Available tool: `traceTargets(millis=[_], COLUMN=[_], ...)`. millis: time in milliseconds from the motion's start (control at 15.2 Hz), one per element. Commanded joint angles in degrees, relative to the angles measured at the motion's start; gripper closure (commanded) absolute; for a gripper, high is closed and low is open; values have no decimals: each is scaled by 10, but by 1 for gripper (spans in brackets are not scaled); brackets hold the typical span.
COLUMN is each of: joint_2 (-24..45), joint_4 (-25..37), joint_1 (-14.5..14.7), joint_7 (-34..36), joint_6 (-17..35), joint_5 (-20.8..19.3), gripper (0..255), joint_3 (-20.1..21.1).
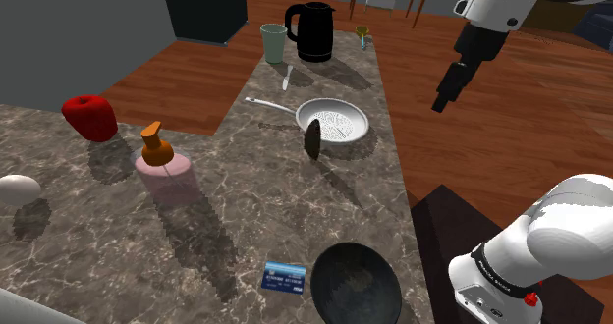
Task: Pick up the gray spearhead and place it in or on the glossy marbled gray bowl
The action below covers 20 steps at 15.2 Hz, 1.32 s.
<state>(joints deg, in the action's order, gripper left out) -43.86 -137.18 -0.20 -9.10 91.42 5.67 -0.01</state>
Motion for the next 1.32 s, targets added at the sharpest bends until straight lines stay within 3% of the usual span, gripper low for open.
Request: traceTargets(millis=[0,660,1254], joint_2=[0,212,419], joint_4=[0,99,249], joint_1=[0,22,41], joint_7=[0,81,157], joint_6=[0,90,126], joint_5=[0,35,24], gripper=[0,0,0], joint_3=[0,71,116])
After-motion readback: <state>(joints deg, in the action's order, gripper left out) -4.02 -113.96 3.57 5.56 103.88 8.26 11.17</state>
